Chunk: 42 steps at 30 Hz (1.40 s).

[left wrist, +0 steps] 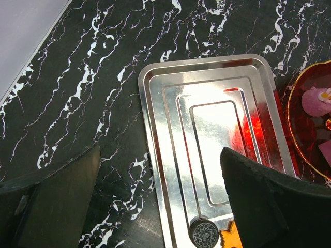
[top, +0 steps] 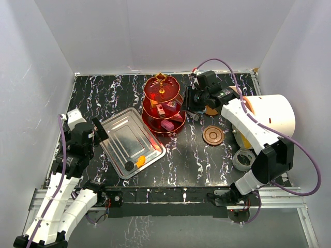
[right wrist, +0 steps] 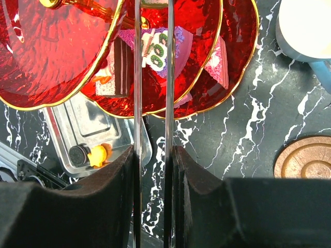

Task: Serve the afternoon tea
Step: Place the desert on the desert table, then pick up the desert from the tray.

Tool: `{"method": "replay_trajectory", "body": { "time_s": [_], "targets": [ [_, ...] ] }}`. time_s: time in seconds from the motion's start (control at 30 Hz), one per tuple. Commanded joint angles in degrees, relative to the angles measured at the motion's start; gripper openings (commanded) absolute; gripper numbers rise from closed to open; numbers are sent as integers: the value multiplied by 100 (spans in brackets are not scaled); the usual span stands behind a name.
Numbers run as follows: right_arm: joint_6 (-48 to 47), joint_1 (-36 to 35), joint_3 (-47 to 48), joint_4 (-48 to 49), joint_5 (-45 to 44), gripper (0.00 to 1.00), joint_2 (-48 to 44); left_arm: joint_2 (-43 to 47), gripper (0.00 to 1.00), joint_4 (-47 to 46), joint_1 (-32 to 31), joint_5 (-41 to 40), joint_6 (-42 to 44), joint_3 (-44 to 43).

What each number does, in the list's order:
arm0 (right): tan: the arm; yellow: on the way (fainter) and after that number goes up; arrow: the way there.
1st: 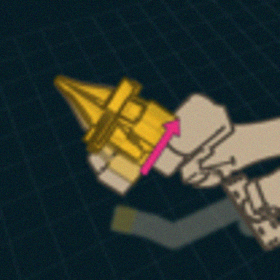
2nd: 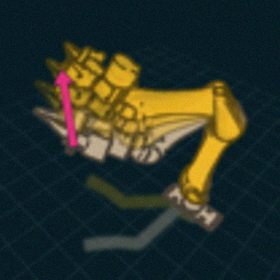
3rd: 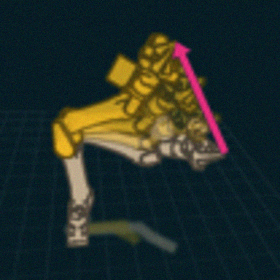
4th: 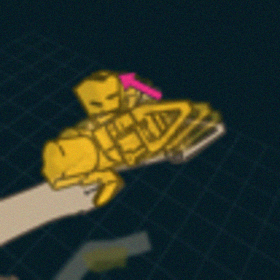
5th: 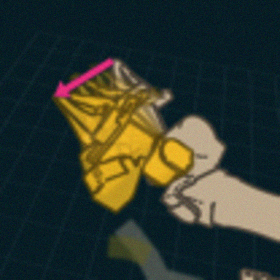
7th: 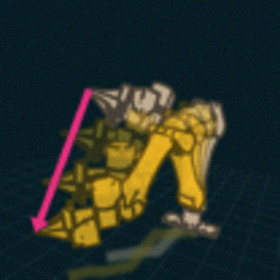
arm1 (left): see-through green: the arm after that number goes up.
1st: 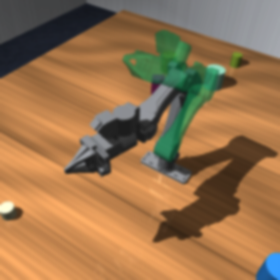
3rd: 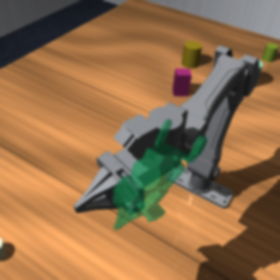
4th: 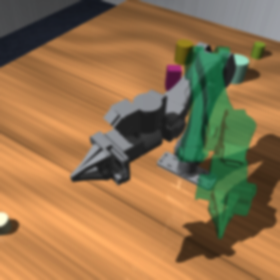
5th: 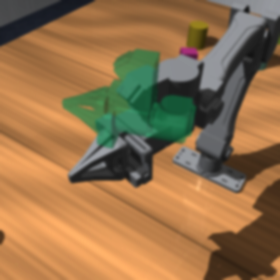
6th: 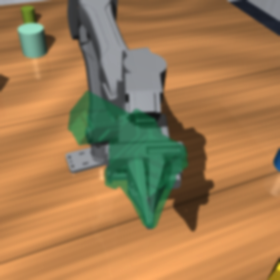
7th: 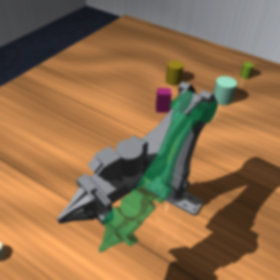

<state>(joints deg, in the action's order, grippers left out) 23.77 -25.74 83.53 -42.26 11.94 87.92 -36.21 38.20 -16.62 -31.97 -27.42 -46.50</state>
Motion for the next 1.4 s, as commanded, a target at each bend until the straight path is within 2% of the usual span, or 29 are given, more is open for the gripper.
{"method": "replay_trajectory", "body": {
  "time_s": [0.0,0.07,0.3,0.83,1.0,1.27,1.37],
  "targets": [
    [-167,25,55,202,19,29,-180,8,99,-25,-17,-19,55,-127],
    [-166,40,69,213,135,34,-236,17,99,-25,-17,-25,53,-131],
    [-104,148,-10,223,415,36,-469,13,99,-7,-17,-38,44,-130],
    [379,183,-410,-742,-1183,34,-1853,17,99,-1,-18,-16,39,-137],
    [299,184,-424,-1484,-676,33,-2367,30,99,5,-17,-29,35,-136],
    [48,174,-417,-2716,1058,32,-2941,8,99,28,-17,-29,36,-148],
    [-98,155,-677,-2879,1568,30,-2955,26,99,19,-16,-29,40,-146]
  ]
}}
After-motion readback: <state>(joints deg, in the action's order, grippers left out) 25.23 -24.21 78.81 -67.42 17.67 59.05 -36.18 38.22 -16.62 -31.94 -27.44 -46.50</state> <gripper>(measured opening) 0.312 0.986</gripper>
